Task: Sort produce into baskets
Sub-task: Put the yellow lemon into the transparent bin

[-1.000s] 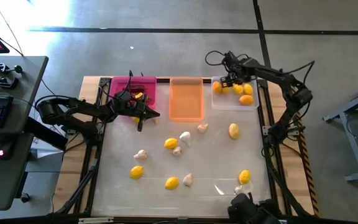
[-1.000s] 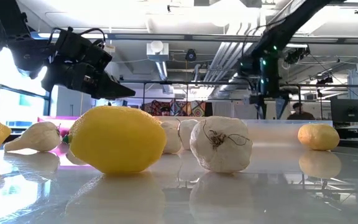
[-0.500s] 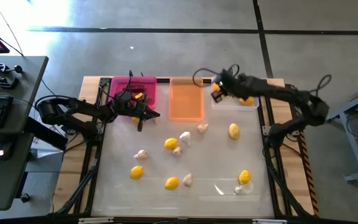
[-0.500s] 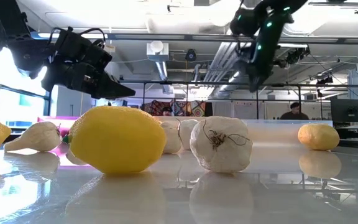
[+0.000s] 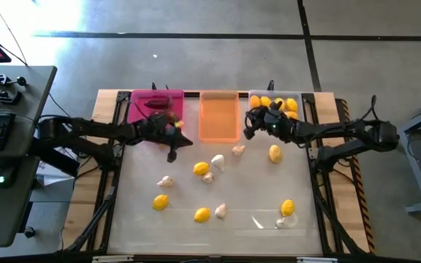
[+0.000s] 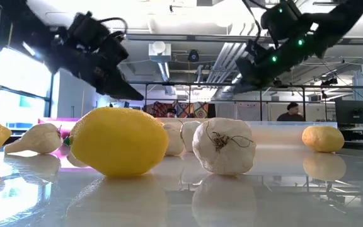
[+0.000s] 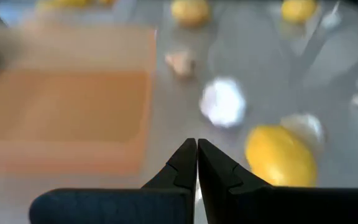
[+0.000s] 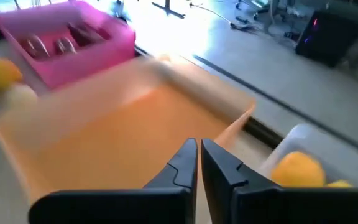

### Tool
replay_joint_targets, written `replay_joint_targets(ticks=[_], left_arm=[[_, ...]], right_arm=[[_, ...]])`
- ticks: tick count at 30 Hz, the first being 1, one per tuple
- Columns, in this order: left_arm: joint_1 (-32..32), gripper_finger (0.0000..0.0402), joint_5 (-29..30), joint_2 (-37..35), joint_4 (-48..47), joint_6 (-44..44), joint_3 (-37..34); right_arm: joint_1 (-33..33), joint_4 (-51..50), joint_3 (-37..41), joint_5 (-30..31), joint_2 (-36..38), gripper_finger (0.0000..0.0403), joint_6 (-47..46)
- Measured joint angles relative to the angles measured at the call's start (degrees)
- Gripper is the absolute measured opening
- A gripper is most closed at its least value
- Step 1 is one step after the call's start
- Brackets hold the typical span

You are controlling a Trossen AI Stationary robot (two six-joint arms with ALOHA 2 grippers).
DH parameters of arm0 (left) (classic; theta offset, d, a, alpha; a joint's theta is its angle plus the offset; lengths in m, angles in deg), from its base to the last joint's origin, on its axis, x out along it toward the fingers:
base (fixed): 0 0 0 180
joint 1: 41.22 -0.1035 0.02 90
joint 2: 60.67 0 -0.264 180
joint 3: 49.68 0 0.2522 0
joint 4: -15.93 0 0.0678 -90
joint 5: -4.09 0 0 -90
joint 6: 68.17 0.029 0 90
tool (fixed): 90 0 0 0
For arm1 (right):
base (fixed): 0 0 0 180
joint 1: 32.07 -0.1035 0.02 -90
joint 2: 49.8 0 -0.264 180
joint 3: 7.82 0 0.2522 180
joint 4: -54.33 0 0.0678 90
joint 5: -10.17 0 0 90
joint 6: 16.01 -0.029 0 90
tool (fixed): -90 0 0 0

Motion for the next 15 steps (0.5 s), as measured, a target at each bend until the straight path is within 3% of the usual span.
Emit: replay_joint_targets(ticks=[7, 12, 15], left_arm=[[13.9, 0.0003, 8.7, -6.0, -32.5, -11.4, 11.5], [25.3, 0.0003, 15.5, -7.8, -49.0, -23.3, 18.2], [31.3, 0.0003, 16.5, -8.1, -56.0, -31.9, 21.6]], right_arm=[[3.4, 4.3, 0.0, -10.8, -0.1, 0.0016, 7.2], [4.2, 6.8, -0.1, -12.5, -0.1, 0.0016, 9.8], [4.3, 6.9, -0.1, -12.5, -0.1, 0.0016, 10.2]])
